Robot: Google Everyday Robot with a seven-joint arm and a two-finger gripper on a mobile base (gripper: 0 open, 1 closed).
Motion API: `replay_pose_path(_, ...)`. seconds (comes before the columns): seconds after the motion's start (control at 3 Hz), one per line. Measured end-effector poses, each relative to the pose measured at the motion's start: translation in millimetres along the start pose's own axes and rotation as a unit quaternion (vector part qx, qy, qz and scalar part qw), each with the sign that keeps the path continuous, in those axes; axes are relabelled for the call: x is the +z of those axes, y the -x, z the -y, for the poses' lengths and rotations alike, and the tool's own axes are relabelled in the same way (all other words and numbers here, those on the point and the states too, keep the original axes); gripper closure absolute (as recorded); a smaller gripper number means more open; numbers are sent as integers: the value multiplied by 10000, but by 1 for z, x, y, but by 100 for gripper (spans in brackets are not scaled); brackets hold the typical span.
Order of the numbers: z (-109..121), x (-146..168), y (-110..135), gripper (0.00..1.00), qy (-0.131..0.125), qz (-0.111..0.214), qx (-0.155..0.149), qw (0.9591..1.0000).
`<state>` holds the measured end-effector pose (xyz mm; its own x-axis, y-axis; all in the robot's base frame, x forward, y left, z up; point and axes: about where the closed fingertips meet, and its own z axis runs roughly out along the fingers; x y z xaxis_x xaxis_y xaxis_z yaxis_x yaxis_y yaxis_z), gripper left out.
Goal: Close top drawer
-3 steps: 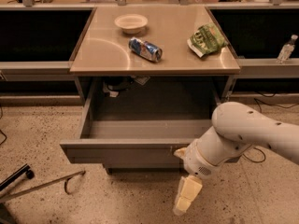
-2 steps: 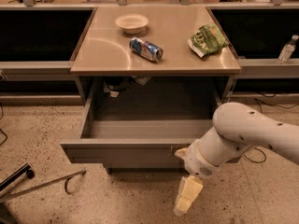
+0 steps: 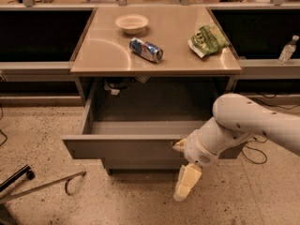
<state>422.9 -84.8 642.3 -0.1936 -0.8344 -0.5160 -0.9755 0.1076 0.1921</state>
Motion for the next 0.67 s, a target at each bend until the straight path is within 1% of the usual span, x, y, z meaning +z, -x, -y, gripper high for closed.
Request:
replay_pose_path(0.33, 48, 0, 15, 0, -125, 401, -228, 9989)
replay_pose_path(0.67, 48, -1, 15, 0, -127, 400, -229, 9989)
